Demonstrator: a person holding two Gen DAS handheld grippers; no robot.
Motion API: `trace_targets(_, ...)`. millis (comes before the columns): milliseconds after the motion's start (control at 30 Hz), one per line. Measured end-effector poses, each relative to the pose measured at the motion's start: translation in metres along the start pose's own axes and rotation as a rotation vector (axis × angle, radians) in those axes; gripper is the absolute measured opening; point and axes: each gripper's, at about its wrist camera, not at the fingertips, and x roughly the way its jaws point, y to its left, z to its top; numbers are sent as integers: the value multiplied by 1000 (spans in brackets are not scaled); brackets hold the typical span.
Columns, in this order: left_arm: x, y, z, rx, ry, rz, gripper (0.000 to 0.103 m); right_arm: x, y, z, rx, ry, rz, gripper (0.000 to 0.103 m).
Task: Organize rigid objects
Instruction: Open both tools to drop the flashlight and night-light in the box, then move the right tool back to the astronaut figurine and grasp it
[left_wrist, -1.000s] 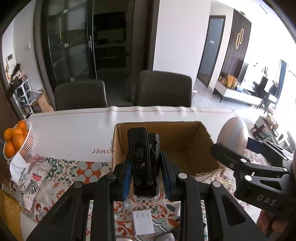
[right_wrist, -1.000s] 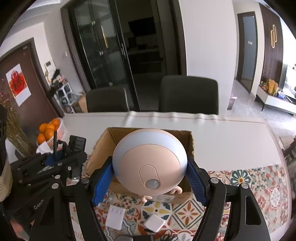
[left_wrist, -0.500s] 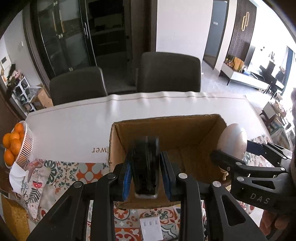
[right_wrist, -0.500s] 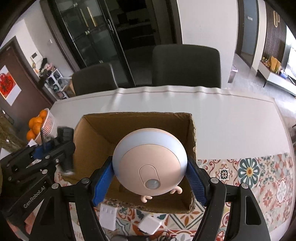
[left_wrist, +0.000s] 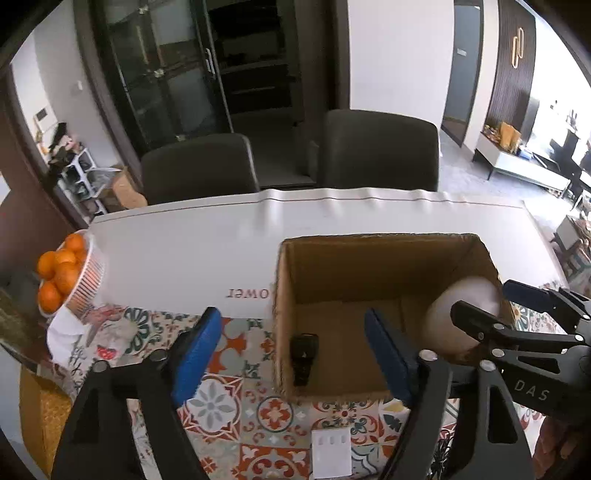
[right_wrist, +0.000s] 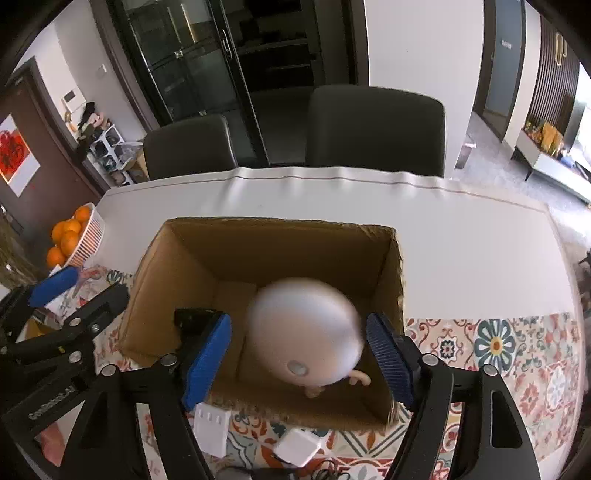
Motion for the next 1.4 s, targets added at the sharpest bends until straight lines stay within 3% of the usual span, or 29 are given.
trace_targets(300,-47,2,-19,-7,-93,62,98,-44,5,-20,10,-90,-57,83)
trace_targets(733,-113,-11,-67,-19,-215,39,103,-124,5,-78,-11,-246,-100,86)
trace_targets(1100,-142,-28,-118,-25,-231,31,103,-155,3,-133,-27,-322,-115,86)
trace_targets(1267,-146,-40,-141,-21,-236,37,103,-155,-7,-158,-16,-316,-107,86)
trace_targets(1400,-137,-48,-159,-17,-187,9,103,-147,-11,-179,-27,-286,-116,86)
